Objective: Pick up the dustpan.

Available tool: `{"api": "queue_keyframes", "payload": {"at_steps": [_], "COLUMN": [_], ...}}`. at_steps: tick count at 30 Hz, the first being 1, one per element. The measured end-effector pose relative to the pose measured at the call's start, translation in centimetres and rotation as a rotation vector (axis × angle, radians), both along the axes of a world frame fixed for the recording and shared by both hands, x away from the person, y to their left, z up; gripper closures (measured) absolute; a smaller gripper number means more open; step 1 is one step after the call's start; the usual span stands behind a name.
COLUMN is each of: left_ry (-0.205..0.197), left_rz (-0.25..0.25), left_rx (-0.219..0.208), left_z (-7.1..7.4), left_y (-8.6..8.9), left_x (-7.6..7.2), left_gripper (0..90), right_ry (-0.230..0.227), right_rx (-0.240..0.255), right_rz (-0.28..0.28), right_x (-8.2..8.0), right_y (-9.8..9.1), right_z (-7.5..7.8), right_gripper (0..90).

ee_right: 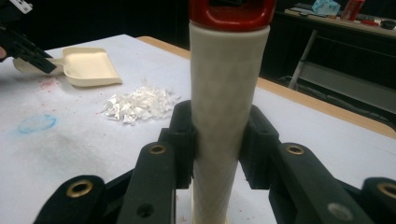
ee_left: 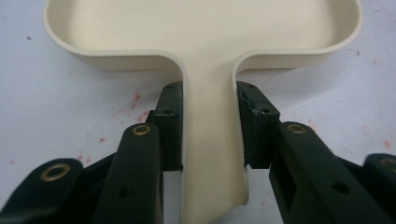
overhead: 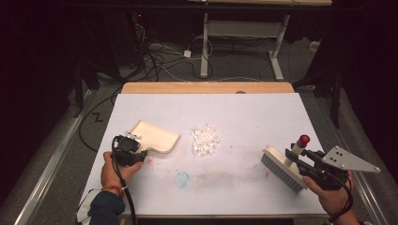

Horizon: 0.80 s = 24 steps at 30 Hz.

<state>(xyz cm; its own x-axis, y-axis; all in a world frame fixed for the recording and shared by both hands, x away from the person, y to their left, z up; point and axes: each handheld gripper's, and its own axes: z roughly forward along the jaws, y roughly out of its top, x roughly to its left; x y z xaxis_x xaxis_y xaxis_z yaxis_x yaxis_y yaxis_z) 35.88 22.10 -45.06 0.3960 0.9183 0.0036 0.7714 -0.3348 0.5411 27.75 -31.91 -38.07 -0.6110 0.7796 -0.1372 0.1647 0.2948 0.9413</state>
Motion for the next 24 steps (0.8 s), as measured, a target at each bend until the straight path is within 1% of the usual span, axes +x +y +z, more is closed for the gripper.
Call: {"api": "queue_keyframes", "payload": {"at_steps": [2,5,8,10,11,12,13,14,18,19,20,23,24], "left_ry": [-0.004,-0.003,0.003,0.005,0.005,0.012,0.015,0.013,0.012,0.012,0.012,0.017,0.017], "left_rz": [-0.022,-0.041,-0.061,-0.079,-0.079,-0.091,-0.112,-0.121,-0.161,-0.161,-0.176,-0.201,-0.201], "left_rx": [0.013,0.026,0.015,0.019,0.019,0.026,0.044,0.048,0.046,0.046,0.043,0.043,0.043], "left_z": [0.5,1.0,1.2,1.2,1.2,1.3,1.4,1.5,1.9,1.9,1.9,1.7,1.7], "left_y": [0.2,0.6,1.0,1.1,1.1,1.1,1.0,1.0,1.0,1.0,1.0,0.9,0.9], "left_x": [-0.3,-0.8,-1.4,-1.9,-1.9,-2.1,-2.5,-2.7,-3.6,-3.6,-4.0,-4.7,-4.7], "left_gripper": [63.3,63.3,63.3,63.3,63.3,63.3,63.3,63.3,63.3,63.3,63.3,63.3,63.2], "right_ry": [0.001,-0.005,-0.007,-0.004,-0.003,-0.001,0.000,0.000,0.002,0.000,-0.001,-0.002,-0.003], "right_rx": [0.004,0.008,0.016,0.021,0.021,0.021,0.019,0.020,0.020,0.021,0.022,0.025,0.025], "right_rz": [-0.001,-0.002,-0.004,-0.008,-0.010,-0.010,-0.012,-0.011,-0.011,-0.013,-0.015,-0.019,-0.020], "right_x": [0.0,0.2,0.4,0.5,0.5,0.6,0.6,0.6,0.6,0.6,0.6,0.5,0.5], "right_y": [0.0,-0.1,-0.2,-0.2,-0.3,-0.3,-0.3,-0.3,-0.3,-0.3,-0.3,-0.3,-0.3], "right_z": [0.0,0.1,0.2,0.2,0.2,0.2,0.2,0.2,0.3,0.3,0.3,0.3,0.3], "right_gripper": [70.5,70.5,70.5,70.5,70.5,70.5,70.5,70.5,70.5,70.5,70.5,70.5,70.5]}}
